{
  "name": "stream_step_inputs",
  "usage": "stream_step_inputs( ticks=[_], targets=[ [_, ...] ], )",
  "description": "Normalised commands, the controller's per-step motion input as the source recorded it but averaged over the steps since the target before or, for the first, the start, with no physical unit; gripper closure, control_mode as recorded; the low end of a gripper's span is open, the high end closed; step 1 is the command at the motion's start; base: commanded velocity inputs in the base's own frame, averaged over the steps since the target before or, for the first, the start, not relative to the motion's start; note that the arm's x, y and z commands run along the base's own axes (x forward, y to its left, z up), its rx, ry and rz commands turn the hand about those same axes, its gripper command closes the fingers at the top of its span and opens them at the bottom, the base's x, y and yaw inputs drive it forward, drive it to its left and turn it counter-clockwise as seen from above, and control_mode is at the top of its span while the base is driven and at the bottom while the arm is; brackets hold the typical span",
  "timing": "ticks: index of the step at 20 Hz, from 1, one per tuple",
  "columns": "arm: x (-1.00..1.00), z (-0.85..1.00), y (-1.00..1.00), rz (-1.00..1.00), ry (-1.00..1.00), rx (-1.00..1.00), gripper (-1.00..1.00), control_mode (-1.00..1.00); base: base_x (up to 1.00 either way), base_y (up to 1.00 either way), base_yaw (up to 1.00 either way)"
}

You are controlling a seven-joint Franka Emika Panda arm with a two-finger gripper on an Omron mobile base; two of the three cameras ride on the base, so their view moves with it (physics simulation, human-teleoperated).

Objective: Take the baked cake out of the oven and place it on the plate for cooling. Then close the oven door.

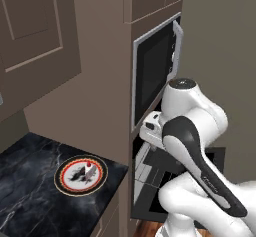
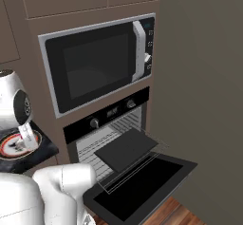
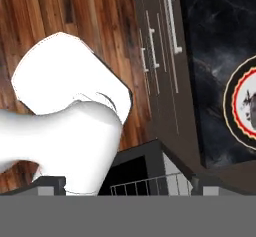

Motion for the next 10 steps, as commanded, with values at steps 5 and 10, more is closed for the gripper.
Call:
stream_step_inputs(
  ticks=[5,10],
  targets=[
    [-0.30,0.20,-1.00,0.00,0.01,0.12,-1.00,-1.00,0.00,0.00,0.00],
    [-0.02,0.01,-1.00,0.00,0.05,0.13,-1.00,-1.00,0.00,0.00,0.00]
  ],
)
